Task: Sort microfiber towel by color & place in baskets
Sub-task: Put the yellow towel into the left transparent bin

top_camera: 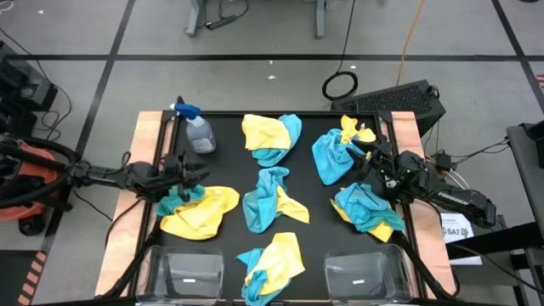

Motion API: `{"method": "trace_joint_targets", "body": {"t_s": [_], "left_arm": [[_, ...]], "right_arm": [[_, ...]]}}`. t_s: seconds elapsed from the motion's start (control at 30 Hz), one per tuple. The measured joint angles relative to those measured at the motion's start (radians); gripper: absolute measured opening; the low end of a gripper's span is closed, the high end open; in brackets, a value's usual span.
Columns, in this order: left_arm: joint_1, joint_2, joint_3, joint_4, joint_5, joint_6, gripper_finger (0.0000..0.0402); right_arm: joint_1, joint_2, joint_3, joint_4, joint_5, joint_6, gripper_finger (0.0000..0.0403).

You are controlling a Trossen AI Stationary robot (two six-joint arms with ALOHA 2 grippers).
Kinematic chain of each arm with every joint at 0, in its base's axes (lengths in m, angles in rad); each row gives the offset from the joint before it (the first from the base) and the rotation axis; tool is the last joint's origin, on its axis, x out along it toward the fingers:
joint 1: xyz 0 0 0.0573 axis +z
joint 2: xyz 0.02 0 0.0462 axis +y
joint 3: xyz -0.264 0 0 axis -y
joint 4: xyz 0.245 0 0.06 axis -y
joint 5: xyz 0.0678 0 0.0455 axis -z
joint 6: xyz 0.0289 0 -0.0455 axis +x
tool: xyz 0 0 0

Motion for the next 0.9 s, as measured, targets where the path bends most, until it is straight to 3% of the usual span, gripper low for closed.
{"method": "trace_joint_targets", "body": {"t_s": [0.2, 0.33, 0.57, 0.9], "left_arm": [[0.0, 0.007, 0.055, 0.072, 0.001, 0.223, 0.0175], [0.0, 0.04, 0.136, 0.061, -0.001, 0.293, 0.0175], [0.0, 0.181, 0.346, -0.178, -0.04, 0.328, 0.0175], [0.0, 0.424, 0.609, -0.358, -0.045, 0.328, 0.0175]], "right_arm": [[0.0, 0.0, 0.0, 0.0, 0.0, 0.0, 0.0187], [0.0, 0.0, 0.0, 0.0, 0.0, 0.0, 0.0187], [0.0, 0.0, 0.0, 0.0, 0.0, 0.0, 0.0187], [0.0, 0.0, 0.0, 0.0, 0.0, 0.0, 0.0187]]}}
